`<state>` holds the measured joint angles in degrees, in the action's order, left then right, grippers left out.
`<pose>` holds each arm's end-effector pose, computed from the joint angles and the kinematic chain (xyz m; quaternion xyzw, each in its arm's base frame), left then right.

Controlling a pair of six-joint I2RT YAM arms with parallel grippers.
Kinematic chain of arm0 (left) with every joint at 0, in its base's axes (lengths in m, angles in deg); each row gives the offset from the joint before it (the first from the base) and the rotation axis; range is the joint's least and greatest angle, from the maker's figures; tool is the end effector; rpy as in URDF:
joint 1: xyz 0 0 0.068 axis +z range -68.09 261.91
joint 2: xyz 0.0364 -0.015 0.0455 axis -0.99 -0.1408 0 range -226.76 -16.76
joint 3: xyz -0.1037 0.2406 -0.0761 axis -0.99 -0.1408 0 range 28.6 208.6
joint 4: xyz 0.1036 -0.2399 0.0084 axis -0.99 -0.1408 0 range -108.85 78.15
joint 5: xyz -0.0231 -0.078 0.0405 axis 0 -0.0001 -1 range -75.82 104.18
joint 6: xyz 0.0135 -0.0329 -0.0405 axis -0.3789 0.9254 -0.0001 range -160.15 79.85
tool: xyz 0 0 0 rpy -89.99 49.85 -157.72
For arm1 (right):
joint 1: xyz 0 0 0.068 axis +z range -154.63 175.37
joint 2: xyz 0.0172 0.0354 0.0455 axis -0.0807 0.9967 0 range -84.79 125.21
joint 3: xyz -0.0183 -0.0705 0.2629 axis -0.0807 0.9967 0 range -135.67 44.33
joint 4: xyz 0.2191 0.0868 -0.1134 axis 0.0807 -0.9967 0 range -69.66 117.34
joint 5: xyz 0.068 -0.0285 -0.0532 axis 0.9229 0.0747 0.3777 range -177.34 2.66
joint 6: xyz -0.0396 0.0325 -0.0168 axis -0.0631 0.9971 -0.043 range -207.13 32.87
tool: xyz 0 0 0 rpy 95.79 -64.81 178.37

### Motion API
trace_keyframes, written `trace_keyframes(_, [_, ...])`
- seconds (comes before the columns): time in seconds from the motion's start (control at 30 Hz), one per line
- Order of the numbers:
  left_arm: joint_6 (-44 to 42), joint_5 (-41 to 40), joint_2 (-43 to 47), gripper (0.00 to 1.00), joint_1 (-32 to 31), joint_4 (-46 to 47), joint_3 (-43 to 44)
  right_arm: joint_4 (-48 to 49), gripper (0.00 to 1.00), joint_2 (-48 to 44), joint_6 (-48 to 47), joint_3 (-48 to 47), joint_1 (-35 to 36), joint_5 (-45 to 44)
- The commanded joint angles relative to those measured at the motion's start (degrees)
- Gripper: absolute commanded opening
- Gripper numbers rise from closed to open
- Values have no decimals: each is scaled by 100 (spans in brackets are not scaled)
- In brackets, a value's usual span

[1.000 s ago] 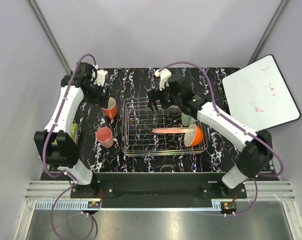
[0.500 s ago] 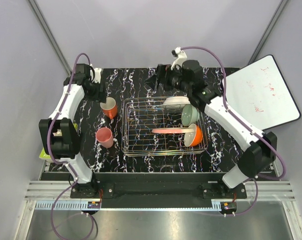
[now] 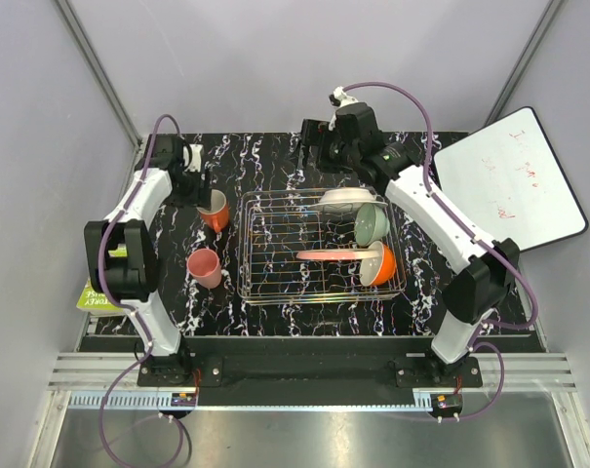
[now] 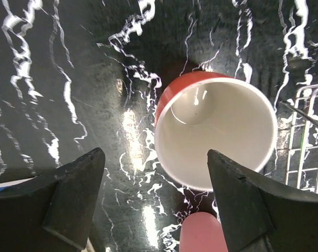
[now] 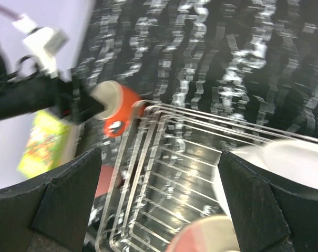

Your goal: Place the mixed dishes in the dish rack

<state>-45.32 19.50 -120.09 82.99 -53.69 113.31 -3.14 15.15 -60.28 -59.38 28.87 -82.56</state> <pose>0.3861 0.0041 0.2538 0.0463 0.9649 -0.0310 0.2567 0.3353 0.2255 0.4003 -0.0711 0.8479 0.2942 0.4353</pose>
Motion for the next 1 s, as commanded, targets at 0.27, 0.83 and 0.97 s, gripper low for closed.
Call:
trace_keyframes(0.27, [139,-67,-275,42,-38,326,-182,-529,100,-106,-391,-247,289,-1480])
trace_keyframes(0.83, [209,485,-391,0,-82,423,-446,-145,100,-53,-769,165,315,-295])
trace_keyframes(0.97, [279,1303,496,0,-21,326,-166,270,96,-203,-848,298,307,346])
